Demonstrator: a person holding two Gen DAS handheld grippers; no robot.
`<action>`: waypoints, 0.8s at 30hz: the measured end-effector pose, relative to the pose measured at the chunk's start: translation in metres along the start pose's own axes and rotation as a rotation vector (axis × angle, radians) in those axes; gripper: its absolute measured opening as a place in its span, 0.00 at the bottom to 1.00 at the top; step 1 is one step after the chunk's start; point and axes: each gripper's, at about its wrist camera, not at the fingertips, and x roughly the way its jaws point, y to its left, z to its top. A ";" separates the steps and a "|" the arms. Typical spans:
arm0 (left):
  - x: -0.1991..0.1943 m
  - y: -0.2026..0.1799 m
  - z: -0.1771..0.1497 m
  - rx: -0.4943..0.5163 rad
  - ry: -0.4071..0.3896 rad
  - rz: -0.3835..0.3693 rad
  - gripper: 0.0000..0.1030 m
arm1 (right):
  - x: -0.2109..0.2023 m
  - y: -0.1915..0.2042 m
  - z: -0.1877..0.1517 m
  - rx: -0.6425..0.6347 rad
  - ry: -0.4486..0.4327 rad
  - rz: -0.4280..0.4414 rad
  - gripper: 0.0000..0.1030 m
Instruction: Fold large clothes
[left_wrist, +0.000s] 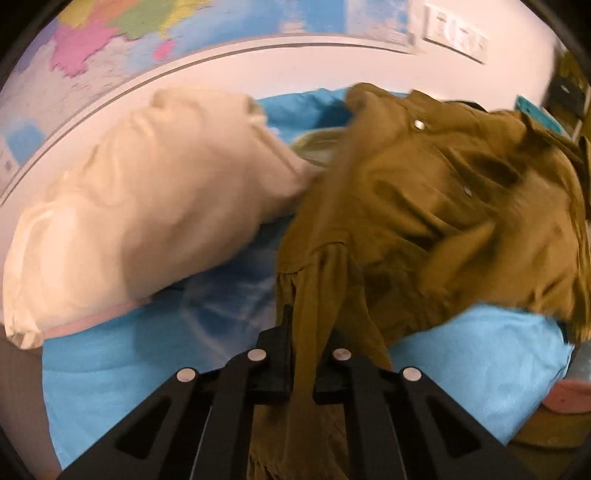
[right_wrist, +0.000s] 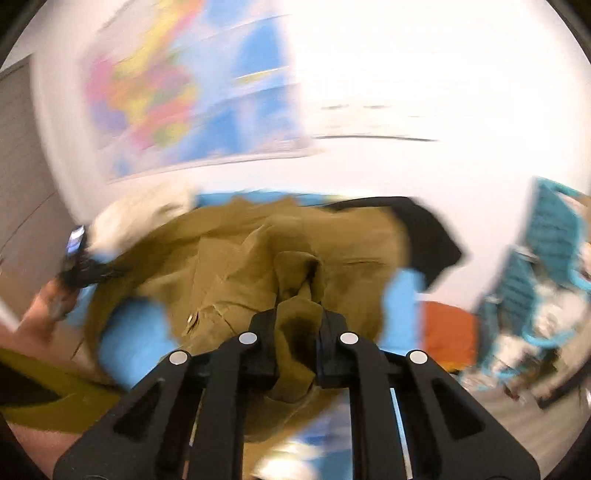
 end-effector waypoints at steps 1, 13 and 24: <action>-0.001 0.003 0.000 -0.001 0.001 -0.012 0.10 | 0.004 -0.011 -0.002 0.027 0.004 -0.034 0.13; -0.029 -0.015 -0.054 0.075 -0.007 -0.110 0.62 | 0.059 -0.023 -0.044 0.126 0.060 -0.252 0.95; -0.024 -0.002 -0.056 -0.036 -0.010 -0.035 0.07 | 0.139 0.147 -0.068 -0.142 0.201 0.394 0.64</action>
